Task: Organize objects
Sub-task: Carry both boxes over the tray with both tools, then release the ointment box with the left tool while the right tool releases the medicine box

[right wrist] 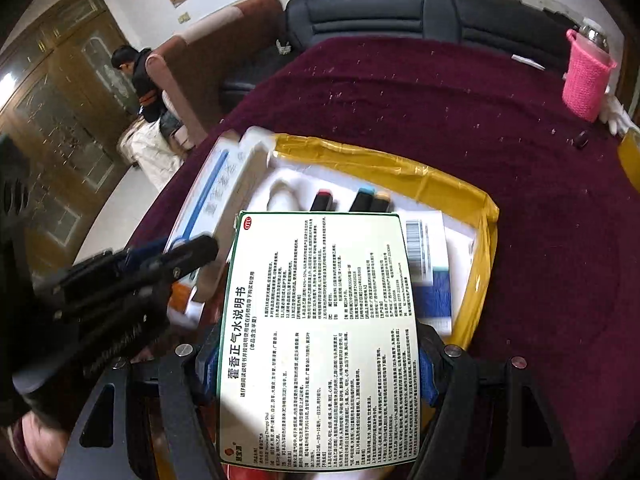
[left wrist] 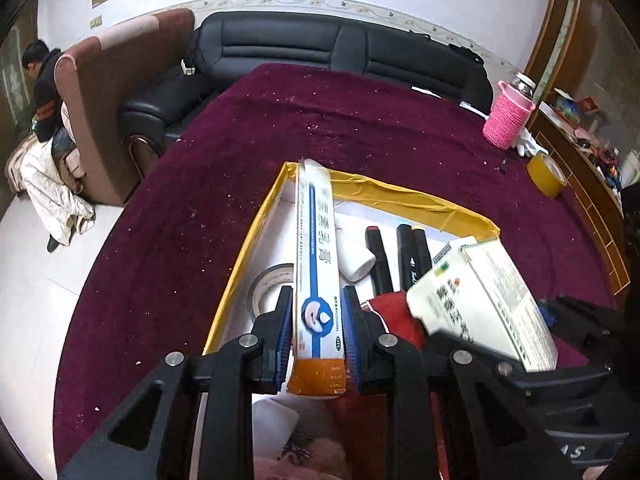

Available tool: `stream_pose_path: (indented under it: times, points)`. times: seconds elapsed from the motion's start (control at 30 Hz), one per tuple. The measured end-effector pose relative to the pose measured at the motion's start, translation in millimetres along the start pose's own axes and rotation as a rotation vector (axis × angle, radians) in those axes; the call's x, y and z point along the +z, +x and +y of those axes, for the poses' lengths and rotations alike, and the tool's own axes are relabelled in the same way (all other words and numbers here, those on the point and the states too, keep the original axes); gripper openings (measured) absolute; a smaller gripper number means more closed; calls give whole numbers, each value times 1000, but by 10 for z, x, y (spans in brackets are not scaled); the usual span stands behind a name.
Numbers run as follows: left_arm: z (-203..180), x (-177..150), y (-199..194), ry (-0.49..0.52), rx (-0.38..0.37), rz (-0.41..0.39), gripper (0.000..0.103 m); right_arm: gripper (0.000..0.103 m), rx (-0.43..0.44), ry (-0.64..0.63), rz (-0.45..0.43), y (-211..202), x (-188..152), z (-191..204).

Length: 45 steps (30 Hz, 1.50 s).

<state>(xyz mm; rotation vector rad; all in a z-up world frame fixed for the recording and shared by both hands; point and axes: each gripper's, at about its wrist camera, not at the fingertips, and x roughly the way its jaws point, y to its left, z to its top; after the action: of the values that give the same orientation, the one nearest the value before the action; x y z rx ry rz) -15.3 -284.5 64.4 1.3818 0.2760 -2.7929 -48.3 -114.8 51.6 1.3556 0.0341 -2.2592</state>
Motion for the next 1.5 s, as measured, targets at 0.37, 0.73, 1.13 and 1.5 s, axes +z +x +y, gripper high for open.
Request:
stream_pose_path:
  times: [0.37,0.73,1.13,1.5]
  points:
    - [64,-30,-227,-1,22,-85,25,77,-49,-47,-57,14,-31,168]
    - [-64,-115,-834,43,99,-265,77,80,-66,-158,-126,-70,-199,386]
    - [-367,-345,-1431,91,184,-418,97,87,-42,-84,-185,-512,-477,170]
    - [-640,-509,-1731,53,212,-485,103,91,20,10,-240,-938,-773,-138]
